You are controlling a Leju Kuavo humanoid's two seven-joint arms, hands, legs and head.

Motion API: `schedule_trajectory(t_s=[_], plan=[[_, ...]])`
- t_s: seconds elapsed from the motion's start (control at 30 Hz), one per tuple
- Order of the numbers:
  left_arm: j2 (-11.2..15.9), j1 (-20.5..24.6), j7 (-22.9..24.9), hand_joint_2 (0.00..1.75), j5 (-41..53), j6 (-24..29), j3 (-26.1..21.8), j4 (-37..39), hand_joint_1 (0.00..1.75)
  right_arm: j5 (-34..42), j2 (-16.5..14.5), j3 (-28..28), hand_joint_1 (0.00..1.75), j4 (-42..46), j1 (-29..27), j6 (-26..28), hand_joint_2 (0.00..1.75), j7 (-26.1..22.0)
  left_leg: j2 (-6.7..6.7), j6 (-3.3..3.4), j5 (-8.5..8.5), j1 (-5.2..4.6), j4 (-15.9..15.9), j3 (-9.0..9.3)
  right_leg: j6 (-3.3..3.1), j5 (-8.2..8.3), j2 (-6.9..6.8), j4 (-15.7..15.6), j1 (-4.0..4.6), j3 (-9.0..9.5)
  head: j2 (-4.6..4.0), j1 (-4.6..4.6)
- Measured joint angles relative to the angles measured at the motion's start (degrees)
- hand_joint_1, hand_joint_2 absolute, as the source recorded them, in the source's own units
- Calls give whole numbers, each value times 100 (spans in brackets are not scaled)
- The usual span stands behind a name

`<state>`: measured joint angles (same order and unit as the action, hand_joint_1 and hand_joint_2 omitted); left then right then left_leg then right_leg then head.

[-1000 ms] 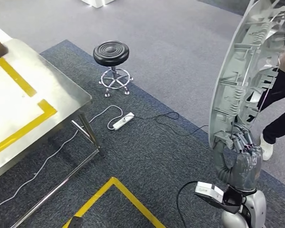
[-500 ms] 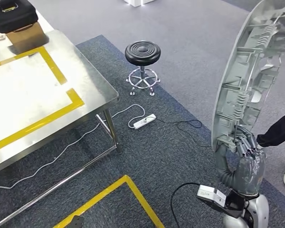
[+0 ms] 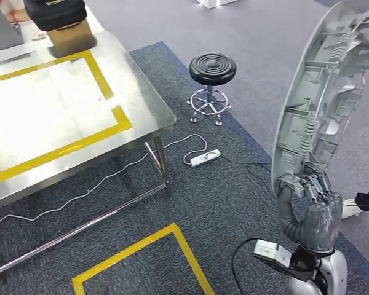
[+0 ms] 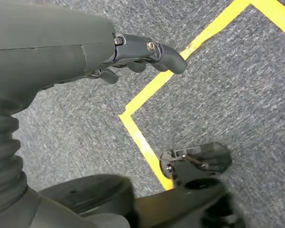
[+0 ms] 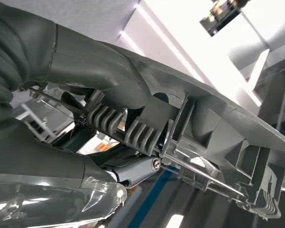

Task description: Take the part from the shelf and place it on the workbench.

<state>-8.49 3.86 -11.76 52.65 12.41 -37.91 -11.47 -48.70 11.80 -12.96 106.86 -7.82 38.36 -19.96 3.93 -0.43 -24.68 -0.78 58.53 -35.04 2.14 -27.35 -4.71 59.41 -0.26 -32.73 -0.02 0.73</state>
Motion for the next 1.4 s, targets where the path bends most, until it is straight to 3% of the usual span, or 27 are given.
schedule_trajectory(t_s=[0.07, 0.13, 0.2, 0.27, 0.3, 0.33, 0.37, 0.43, 0.5, 0.57, 0.6, 0.67, 0.73, 0.77, 0.8, 0.83, 0.9, 0.93, 1.0, 1.03, 1.1, 1.17, 1.23, 1.3, 1.33, 1.4], plan=[[4, -2, -5, 175, 1, 1, -3, 0, 0, -4, -1, -4, 175, 0, 5, 0, 175, -4, -98, 39, -9, 1, -50, -1, 56, -16, -115, -24, 14, 29, 0, 4], [7, -17, -7, 175, 2, 2, -8, 0, 0, -6, -2, -8, 175, 0, 13, 0, 175, -7, -231, 94, 12, 31, -77, 11, 117, -140, 14, 110, -5, -6, 0, 26], [-2, -18, -4, 175, 6, 1, -10, 0, 0, -7, -2, -8, 175, 0, 13, 0, 175, -7, -363, 133, 24, 57, -90, 19, 154, -458, 303, 686, -22, -263, 0, 66], [-12, -18, 9, 175, 12, -1, -10, 0, 0, -7, -2, -7, 175, -1, -6, 0, 175, -7, -500, 149, 23, 57, -89, 22, 163, -731, 428, 1404, -23, -622, 0, 83], [-15, -21, 18, 175, 14, -2, -10, 0, 0, -7, -2, -7, 175, -2, -17, 0, 175, -7, -572, 151, 21, 57, -88, 25, 164, -727, 445, 1558, -23, -721, 0, 85], [-15, -24, 25, 175, 15, -2, -10, 0, 0, -7, -2, -7, 175, -2, -24, 0, 175, -7, -647, 151, 21, 57, -87, 32, 161, -608, 453, 1484, -26, -712, 0, 84], [-15, -26, 30, 175, 15, -2, -10, 0, 0, -7, -2, -7, 175, -2, -26, 0, 175, -7, -724, 147, 20, 61, -86, 43, 156, -402, 474, 1203, -33, -601, 0, 85], [-17, -24, 33, 175, 16, -2, -11, 0, 0, -7, -2, -7, 175, -1, -24, 0, 175, -6, -862, 113, 18, 62, -76, 53, 148, -44, 658, 419, -66, -248, 0, 85], [-17, -22, 38, 175, 17, -3, -13, 0, 0, -8, -2, -7, 175, 0, -31, 1, 175, -3, -973, 48, 37, 66, -70, 23, 114, 48, 818, 16, -82, -54, 0, 79], [-12, -42, 50, 175, 17, -4, -19, 0, 0, -10, -2, -7, 175, 0, -39, 2, 175, 0, -1063, -23, 69, 83, -89, -8, 46, 47, 773, -13, -72, -35, 0, 75], [-10, -57, 55, 175, 17, -4, -24, 0, 0, -13, -2, -7, 175, 0, -37, 2, 175, 0, -1041, -56, 58, 83, -82, -18, 10, 57, 722, -27, -74, -26, 0, 76], [-7, -64, 59, 175, 21, -4, -31, 0, 0, -21, -2, -5, 175, 1, -28, 2, 175, 1, -818, -117, -120, 70, 181, -150, -63, 74, 605, -62, -91, 1, 0, 33], [-9, -47, 55, 175, 30, -4, -34, 0, 0, -27, -2, -1, 175, 1, -28, 1, 175, 7, -550, -166, -467, 70, 875, -497, -105, 68, 477, -71, -82, 10, 0, -14], [-8, -37, 49, 175, 33, -4, -36, 0, 0, -27, -2, 1, 175, -1, -30, 1, 175, 12, -495, -181, -602, 77, 1232, -678, -111, 64, 407, -71, -78, 9, 0, -17], [-9, -30, 44, 175, 37, -4, -39, 0, 0, -27, -2, 1, 175, -1, -31, -1, 175, 16, -474, -186, -641, 79, 1444, -787, -114, 60, 340, -70, -76, 11, 0, -19], [-9, -25, 39, 175, 43, -4, -44, 0, 0, -28, -2, -1, 175, -2, -29, -1, 175, 18, -466, -184, -574, 79, 1454, -793, -113, 55, 276, -70, -74, 15, 0, -19], [-10, -24, 35, 175, 58, -4, -61, 0, 0, -28, -2, -2, 175, -2, -23, -3, 175, 19, -365, -150, -220, 68, 910, -499, -94, 36, 162, -70, -68, 41, 0, -20], [-10, -22, 34, 175, 66, -4, -70, 0, 0, -28, -2, -2, 175, -1, -20, -3, 175, 19, -214, -127, -64, 46, 527, -292, -71, 17, 110, -63, -49, 57, 0, -24], [-8, -3, 31, 175, 70, -4, -86, 0, 0, -28, -2, -1, 175, -1, -15, -5, 175, 19, 20, -60, 54, 7, 18, -32, -16, -18, 10, -51, -1, 75, 0, -23], [-6, 6, 30, 175, 71, -4, -91, 0, 0, -29, -2, -2, 175, -2, -13, -5, 175, 20, 44, -33, 38, -8, -62, -7, 11, -32, -51, -52, 20, 84, 0, -21], [-2, 3, 27, 175, 72, -4, -99, 0, 0, -29, -5, -7, 175, -2, -2, -7, 175, 21, -92, 30, 40, 2, -91, -15, 69, -66, -119, -60, 18, 116, 0, -9], [-1, -6, 26, 175, 74, -4, -105, 0, 0, -26, -7, -10, 175, -2, 12, -7, 175, 22, -233, 88, 56, 30, -110, -8, 123, -241, 93, 164, -6, 41, 0, 12], [-8, -2, 26, 175, 78, -3, -108, 0, 0, -25, -6, -10, 175, -2, 20, -8, 175, 23, -372, 125, 63, 47, -115, -4, 144, -580, 373, 824, -20, -266, 0, 45], [-14, 2, 26, 175, 85, -3, -111, 0, 0, -25, -6, -10, 175, -9, 20, -9, 175, 24, -521, 139, 64, 46, -114, -3, 151, -782, 443, 1461, -20, -606, 0, 56], [-13, 0, 26, 175, 90, -3, -113, 0, 0, -25, -6, -11, 175, -13, 22, -9, 175, 24, -598, 138, 65, 48, -113, 0, 153, -727, 450, 1522, -23, -666, 0, 57], [-12, -4, 25, 175, 101, -2, -117, 0, 0, -22, -6, -11, 175, -17, 37, -9, 175, 24, -754, 126, 68, 60, -108, 12, 157, -341, 498, 1012, -43, -474, 0, 58]])
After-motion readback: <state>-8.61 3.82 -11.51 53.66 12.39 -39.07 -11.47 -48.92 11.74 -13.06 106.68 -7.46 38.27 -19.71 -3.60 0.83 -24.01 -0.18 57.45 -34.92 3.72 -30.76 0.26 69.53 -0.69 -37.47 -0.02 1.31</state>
